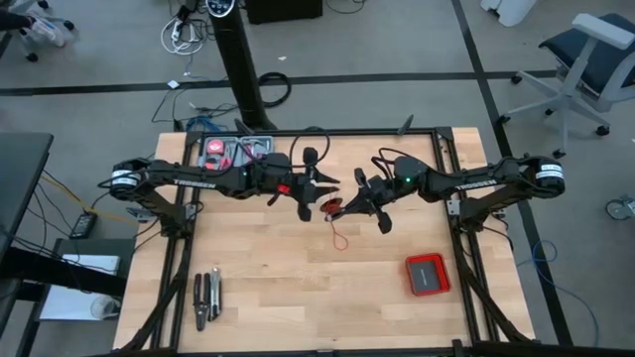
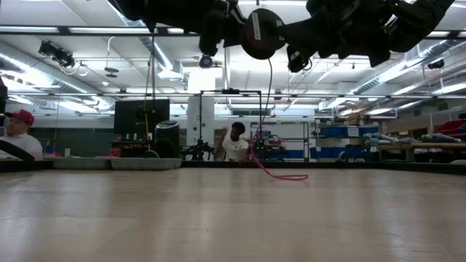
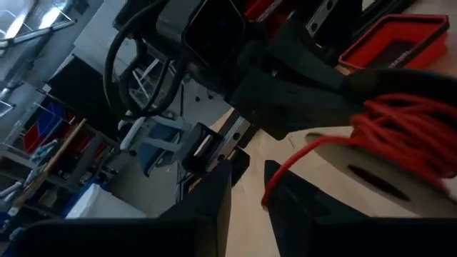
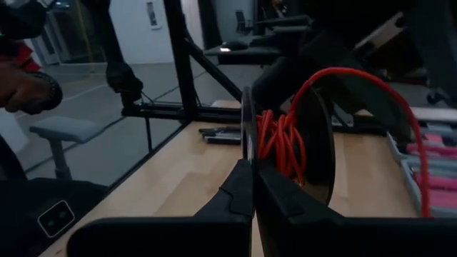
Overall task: Coil cords
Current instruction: Coil the red wire onto the spool
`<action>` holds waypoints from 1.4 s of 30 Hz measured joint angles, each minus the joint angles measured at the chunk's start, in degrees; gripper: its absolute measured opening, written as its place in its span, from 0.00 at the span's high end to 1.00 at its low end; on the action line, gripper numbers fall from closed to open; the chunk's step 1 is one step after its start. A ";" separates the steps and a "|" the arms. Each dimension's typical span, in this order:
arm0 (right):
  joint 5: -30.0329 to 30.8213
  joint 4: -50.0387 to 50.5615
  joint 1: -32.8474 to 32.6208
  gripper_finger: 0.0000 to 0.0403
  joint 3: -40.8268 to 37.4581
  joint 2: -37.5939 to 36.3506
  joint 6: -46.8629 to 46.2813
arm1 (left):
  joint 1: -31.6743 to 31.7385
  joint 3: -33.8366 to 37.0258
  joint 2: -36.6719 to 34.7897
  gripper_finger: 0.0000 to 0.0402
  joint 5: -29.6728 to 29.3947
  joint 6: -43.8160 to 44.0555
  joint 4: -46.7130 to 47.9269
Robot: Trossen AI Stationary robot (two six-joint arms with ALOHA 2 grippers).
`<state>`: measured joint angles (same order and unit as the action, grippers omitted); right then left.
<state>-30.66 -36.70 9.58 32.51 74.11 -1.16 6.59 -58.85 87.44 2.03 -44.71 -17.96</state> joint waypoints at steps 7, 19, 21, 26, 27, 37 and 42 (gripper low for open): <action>-5.14 -3.46 0.02 1.00 0.00 -0.02 1.17 | 0.00 0.00 0.67 0.78 1.04 0.15 -6.61; -11.37 -15.41 0.00 1.00 0.00 -0.11 -0.13 | -0.74 0.00 4.98 0.78 -0.45 9.66 -6.71; -11.44 -17.06 0.00 1.00 0.02 -0.11 -0.16 | -1.29 0.00 5.51 0.78 -1.25 10.50 -7.26; -11.51 -22.00 -0.14 1.00 0.02 -0.11 0.67 | -2.71 0.02 5.64 0.78 -3.59 12.53 -8.61; -11.51 -23.05 -0.20 1.00 0.02 -0.11 0.78 | -2.96 0.00 5.64 0.78 -3.68 13.27 -8.50; -10.74 -25.47 -0.12 1.00 0.02 -0.11 0.29 | -4.15 0.02 5.66 0.78 -5.33 13.60 -8.28; -10.72 -25.61 0.24 1.00 0.02 -0.11 -0.14 | -4.15 0.02 5.66 0.78 -5.32 13.67 -8.68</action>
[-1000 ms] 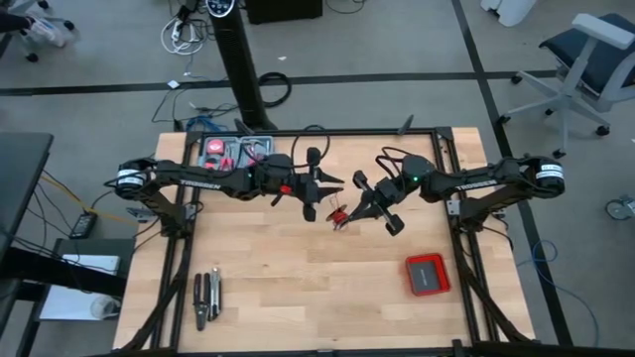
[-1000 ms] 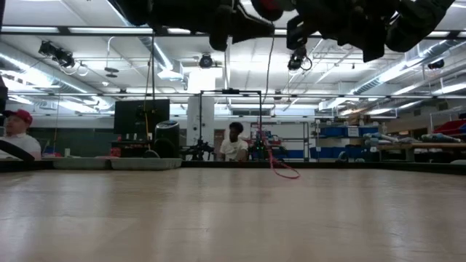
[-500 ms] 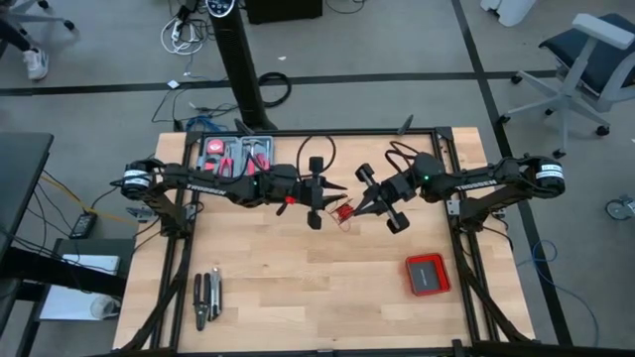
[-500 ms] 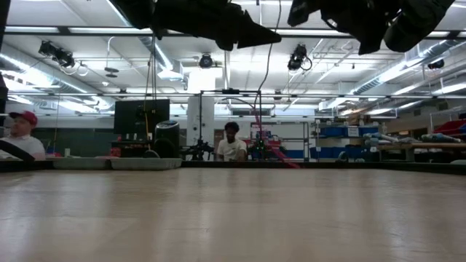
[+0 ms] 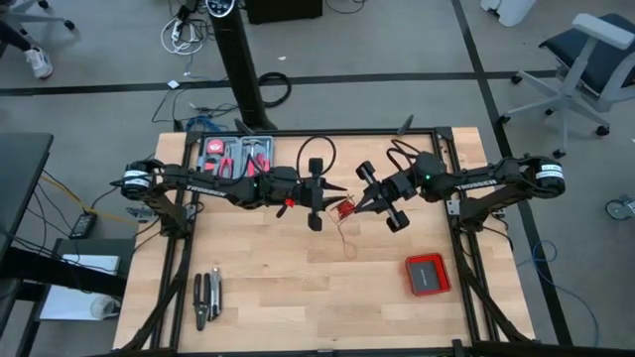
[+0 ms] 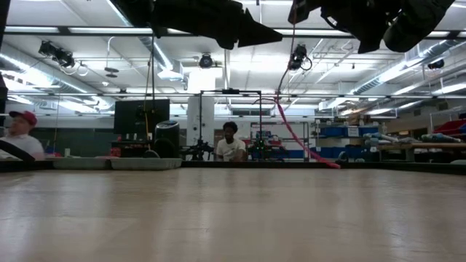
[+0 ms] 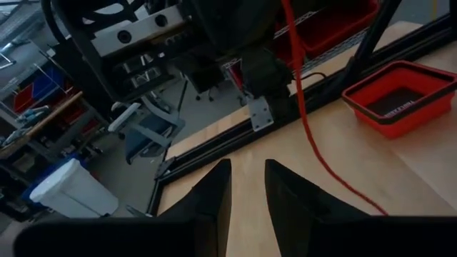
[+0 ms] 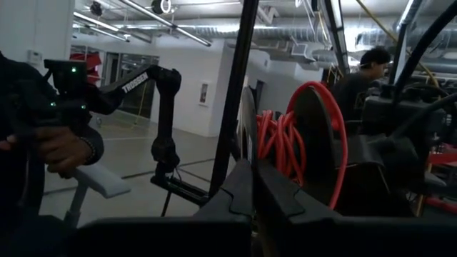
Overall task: Coil cords
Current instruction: Coil the red wire onto the spool
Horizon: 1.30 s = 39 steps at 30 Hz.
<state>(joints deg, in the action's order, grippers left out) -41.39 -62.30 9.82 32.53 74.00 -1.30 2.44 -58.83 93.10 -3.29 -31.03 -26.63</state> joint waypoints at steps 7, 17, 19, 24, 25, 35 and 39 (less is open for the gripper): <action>-0.85 0.02 0.96 1.00 0.00 0.00 0.23 | 0.02 0.00 0.00 0.78 5.00 6.25 -0.07; -1.77 -0.13 0.94 1.00 0.00 0.00 1.83 | 0.02 0.00 0.00 0.78 8.48 10.01 -2.48; -1.51 -0.14 0.94 1.00 0.00 -0.02 2.38 | 0.01 0.00 0.00 0.78 8.16 10.12 -3.14; -0.24 0.00 0.94 1.00 0.00 -0.02 3.52 | 0.01 0.00 0.00 0.78 7.87 10.28 -4.64; -0.10 0.00 0.94 1.00 0.00 -0.02 3.64 | 0.00 0.00 0.00 0.78 7.85 10.28 -5.06; 1.15 0.29 0.94 1.00 0.00 -0.04 4.54 | 0.02 0.00 -0.02 0.78 7.78 10.65 -7.98; 1.97 0.29 0.94 1.00 0.00 -0.04 5.29 | 0.00 0.00 -0.02 0.78 8.53 13.05 -8.83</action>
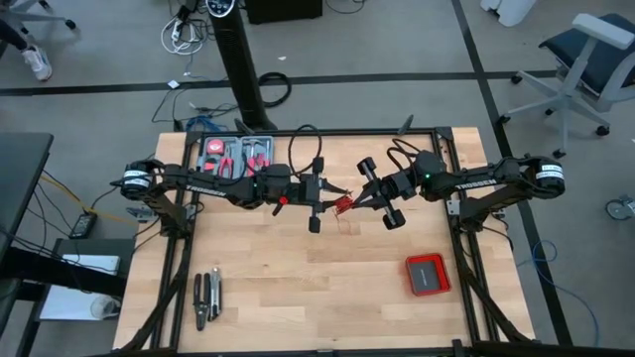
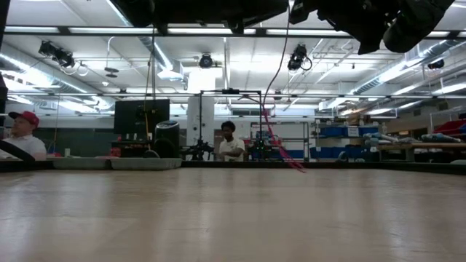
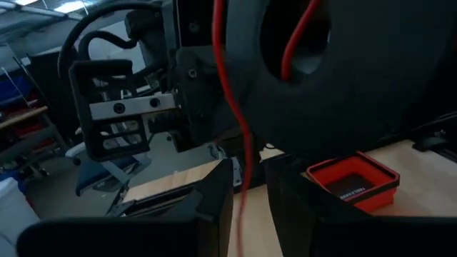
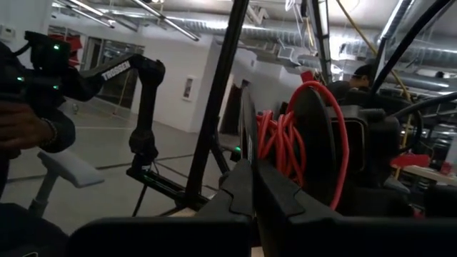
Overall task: Coil cords
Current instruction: Coil the red wire onto the spool
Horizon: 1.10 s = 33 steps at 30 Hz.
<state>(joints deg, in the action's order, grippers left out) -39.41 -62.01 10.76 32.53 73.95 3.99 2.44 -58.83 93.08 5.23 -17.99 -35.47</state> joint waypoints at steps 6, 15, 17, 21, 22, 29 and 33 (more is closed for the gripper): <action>1.05 -0.01 0.00 1.00 0.00 0.00 0.77 | 0.00 0.00 0.00 0.78 0.00 0.29 0.08; 1.86 -0.04 -0.01 1.00 0.00 0.00 1.77 | -0.17 0.00 0.00 0.78 0.00 1.39 0.10; 2.32 -0.03 -0.01 1.00 0.00 0.00 2.48 | -0.22 0.00 0.00 0.78 0.00 2.76 -0.51; 2.36 -0.05 -0.01 1.00 0.00 0.00 2.81 | -0.25 0.00 0.00 0.78 -0.42 5.32 -1.69; 2.38 -0.05 -0.01 1.00 0.00 0.00 2.95 | -0.26 0.00 0.00 0.78 -0.90 6.01 -1.84; 2.73 -0.12 -0.09 1.00 0.00 0.00 3.10 | -0.31 0.02 0.31 0.78 -1.09 7.48 -3.65; 2.73 -0.10 -0.15 1.00 0.02 0.00 3.10 | -0.31 0.02 0.31 0.80 -1.09 7.70 -4.13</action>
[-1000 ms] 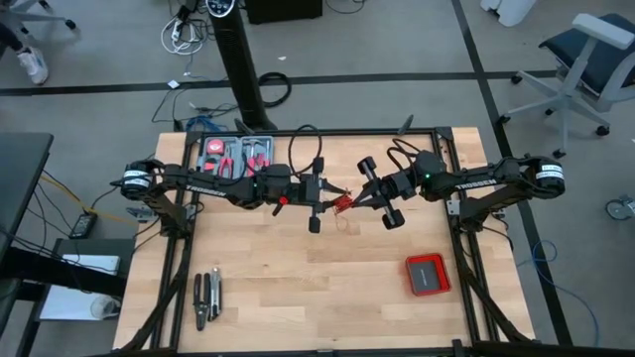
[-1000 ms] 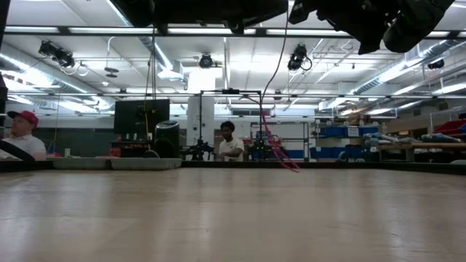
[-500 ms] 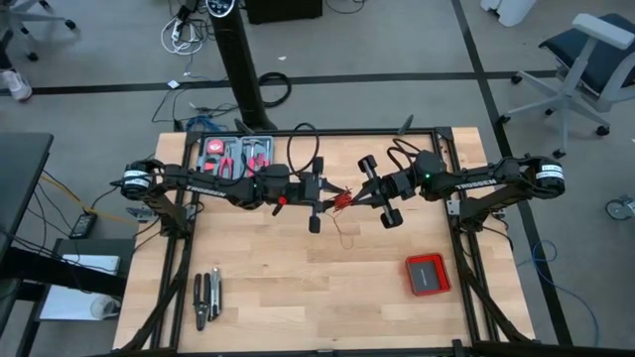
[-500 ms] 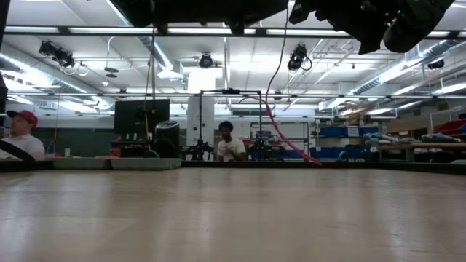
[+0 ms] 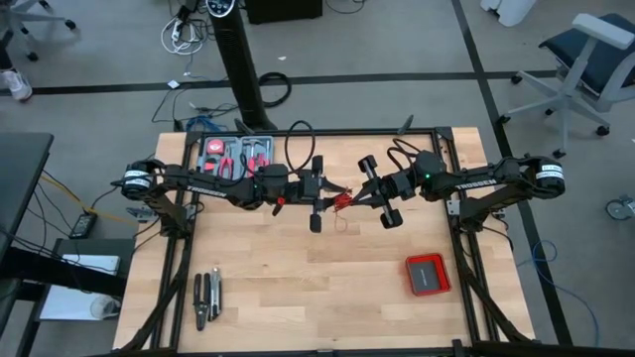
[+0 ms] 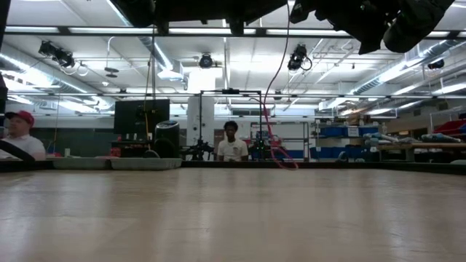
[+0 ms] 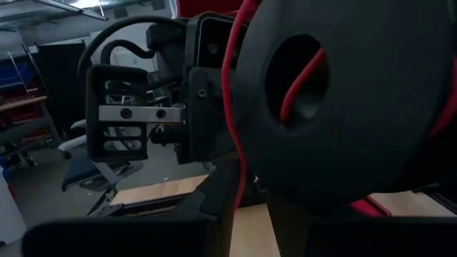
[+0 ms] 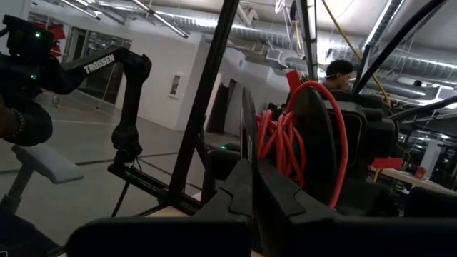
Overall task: Coil cords
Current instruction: Coil the red wire onto the spool
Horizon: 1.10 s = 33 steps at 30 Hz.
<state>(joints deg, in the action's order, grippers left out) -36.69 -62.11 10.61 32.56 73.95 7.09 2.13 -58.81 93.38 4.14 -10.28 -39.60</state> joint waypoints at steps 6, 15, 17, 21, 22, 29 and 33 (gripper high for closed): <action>0.00 0.04 0.00 1.00 0.00 0.00 -0.02 | 0.00 0.00 0.00 0.96 0.27 0.11 0.21; 0.48 0.09 0.01 1.00 0.00 0.00 -0.19 | 0.00 0.00 0.00 1.00 1.57 0.15 0.83; 0.75 0.12 0.02 1.00 0.00 0.00 -0.62 | 0.00 0.00 0.00 1.00 1.57 0.15 0.75; 0.81 0.56 0.00 1.00 0.00 0.00 -1.07 | 0.00 0.00 0.00 1.00 1.82 -1.00 1.11; 0.79 0.63 -0.06 1.00 0.00 0.00 -1.51 | 0.02 0.00 0.00 1.00 2.45 -2.08 1.34; 0.79 0.71 -0.53 1.00 0.00 0.00 -6.31 | 0.02 0.00 0.44 1.00 4.43 -11.64 1.36; 0.30 0.66 -0.81 1.00 0.00 0.00 -8.93 | 0.09 0.00 0.48 1.00 4.23 -19.64 1.68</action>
<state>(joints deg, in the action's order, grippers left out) -36.39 -61.45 9.80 32.56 73.95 -1.83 2.22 -58.81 93.86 8.38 -29.93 -37.92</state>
